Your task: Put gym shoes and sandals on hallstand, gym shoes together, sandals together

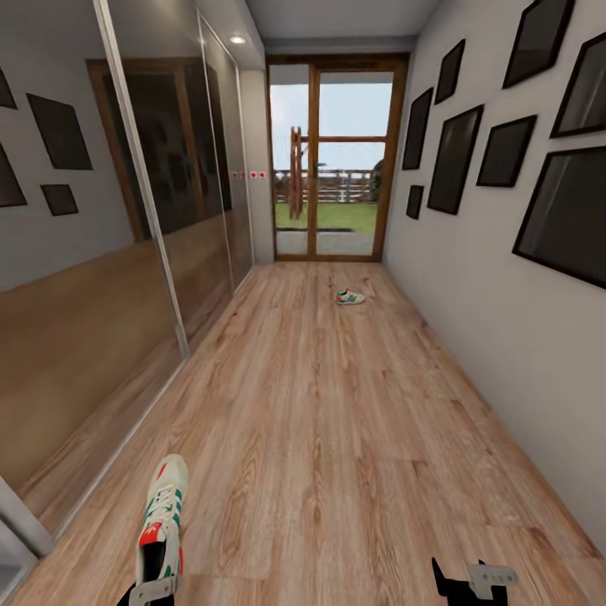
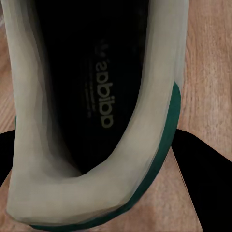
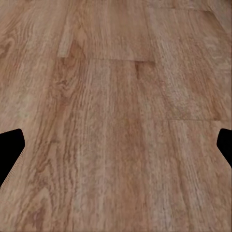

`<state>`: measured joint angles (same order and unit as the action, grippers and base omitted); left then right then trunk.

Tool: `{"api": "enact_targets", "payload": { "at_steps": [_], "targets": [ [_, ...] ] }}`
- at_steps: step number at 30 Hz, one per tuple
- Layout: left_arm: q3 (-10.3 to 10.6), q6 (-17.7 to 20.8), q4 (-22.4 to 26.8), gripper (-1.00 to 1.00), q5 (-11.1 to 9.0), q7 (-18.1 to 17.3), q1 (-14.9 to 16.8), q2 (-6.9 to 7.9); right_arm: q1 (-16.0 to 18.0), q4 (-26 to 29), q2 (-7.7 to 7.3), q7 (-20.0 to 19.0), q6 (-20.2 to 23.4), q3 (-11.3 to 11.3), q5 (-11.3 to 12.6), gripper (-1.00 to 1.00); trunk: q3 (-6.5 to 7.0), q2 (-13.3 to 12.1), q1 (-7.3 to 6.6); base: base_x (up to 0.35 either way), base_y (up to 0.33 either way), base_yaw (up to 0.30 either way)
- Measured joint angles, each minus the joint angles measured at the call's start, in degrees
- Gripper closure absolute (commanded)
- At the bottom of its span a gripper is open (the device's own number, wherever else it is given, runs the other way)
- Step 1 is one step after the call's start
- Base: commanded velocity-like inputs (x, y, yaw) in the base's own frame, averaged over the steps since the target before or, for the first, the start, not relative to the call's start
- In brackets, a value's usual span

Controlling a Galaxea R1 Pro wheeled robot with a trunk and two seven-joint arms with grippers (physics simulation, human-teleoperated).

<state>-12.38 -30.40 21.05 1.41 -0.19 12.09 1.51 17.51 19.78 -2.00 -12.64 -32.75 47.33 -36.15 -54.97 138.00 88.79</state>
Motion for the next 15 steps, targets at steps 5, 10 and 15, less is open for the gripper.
{"api": "enact_targets", "payload": {
  "at_steps": [5,10,15],
  "targets": [
    [0.0,0.0,0.0,1.0,-0.1,0.0,0.0,0.0,0.0,0.0,-0.14,0.0,0.0,0.0,0.0,-1.0,0.0,0.0,0.0,0.335,0.0,0.0],
    [0.0,0.0,0.0,1.0,-0.1,0.0,0.0,0.02,0.0,0.0,-0.07,0.0,-0.1,0.0,0.0,-1.0,0.0,0.0,0.0,0.335,0.0,0.0],
    [0.0,0.0,0.0,1.0,-0.1,0.0,0.0,0.07,0.0,0.0,0.03,0.0,0.0,0.2,0.0,-1.0,-0.08,0.0,0.0,0.336,0.0,0.0]
  ]
}}
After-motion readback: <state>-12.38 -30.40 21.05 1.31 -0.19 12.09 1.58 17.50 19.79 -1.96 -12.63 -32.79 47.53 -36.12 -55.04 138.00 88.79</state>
